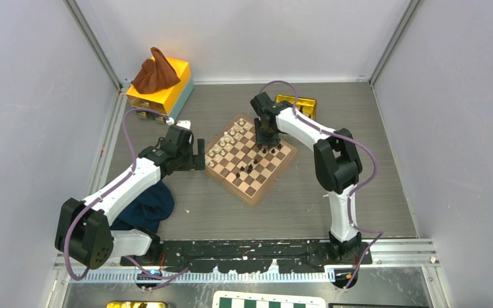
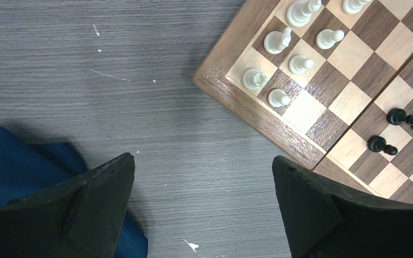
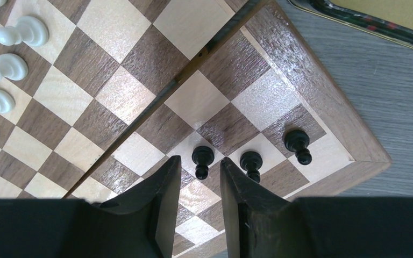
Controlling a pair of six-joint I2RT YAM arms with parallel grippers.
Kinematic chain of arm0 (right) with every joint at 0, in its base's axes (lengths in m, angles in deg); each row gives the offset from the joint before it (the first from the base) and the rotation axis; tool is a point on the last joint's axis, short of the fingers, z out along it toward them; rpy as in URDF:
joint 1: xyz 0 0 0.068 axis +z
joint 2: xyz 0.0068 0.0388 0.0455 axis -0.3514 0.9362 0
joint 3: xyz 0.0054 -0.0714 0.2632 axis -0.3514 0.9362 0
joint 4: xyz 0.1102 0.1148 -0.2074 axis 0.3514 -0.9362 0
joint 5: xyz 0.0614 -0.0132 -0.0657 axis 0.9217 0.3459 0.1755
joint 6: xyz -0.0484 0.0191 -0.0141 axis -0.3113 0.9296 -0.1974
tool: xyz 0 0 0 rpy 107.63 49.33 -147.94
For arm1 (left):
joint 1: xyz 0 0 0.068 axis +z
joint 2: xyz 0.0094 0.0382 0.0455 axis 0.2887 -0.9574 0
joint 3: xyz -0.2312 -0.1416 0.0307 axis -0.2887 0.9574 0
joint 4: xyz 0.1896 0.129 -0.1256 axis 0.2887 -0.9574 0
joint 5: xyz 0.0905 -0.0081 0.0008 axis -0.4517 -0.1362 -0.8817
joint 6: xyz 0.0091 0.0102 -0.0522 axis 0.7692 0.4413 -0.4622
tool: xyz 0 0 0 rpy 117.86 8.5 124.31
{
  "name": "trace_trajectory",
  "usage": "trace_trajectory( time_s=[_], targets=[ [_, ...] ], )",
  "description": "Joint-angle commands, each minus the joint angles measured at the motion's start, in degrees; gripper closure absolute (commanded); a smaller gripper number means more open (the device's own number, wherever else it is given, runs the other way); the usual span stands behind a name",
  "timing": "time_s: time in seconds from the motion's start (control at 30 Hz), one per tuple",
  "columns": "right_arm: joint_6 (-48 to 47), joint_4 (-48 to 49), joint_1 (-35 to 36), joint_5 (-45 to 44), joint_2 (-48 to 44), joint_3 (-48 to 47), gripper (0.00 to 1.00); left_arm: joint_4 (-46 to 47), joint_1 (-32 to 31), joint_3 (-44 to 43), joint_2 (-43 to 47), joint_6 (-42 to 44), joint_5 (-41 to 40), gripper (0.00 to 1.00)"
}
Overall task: Set up the chess pieces on the board
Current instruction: Move the chess piece to the chessboard.
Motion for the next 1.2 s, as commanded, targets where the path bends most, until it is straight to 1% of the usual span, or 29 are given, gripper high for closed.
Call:
trace_trajectory(
  time_s=[0.0,0.2,0.4,0.5,0.7,1.17],
  targets=[
    [-0.6,0.6,0.3,0.9,-0.3,-1.3,0.63,2.6,0.3,0.2,0.1,-0.2,-0.1,0.0],
    [-0.7,0.6,0.3,0.8,0.1,-1.2,0.73,2.7,0.3,0.2,0.0,-0.2,-0.1,0.0],
    [-0.7,0.5,0.3,0.7,-0.2,-1.1,0.89,2.7,0.3,0.3,-0.1,-0.3,-0.1,0.0],
    [-0.8,0.2,0.4,0.5,-0.8,-0.9,0.92,2.7,0.3,0.3,0.0,-0.3,0.0,0.0],
    [-0.7,0.2,0.8,-0.5,-2.4,0.4,0.94,2.8,0.3,0.3,-0.1,-0.5,0.4,0.0],
    [0.1,0.5,1.4,-2.1,-6.4,4.9,0.94,2.8,0.3,0.4,0.0,-0.8,1.3,0.01]
  ],
)
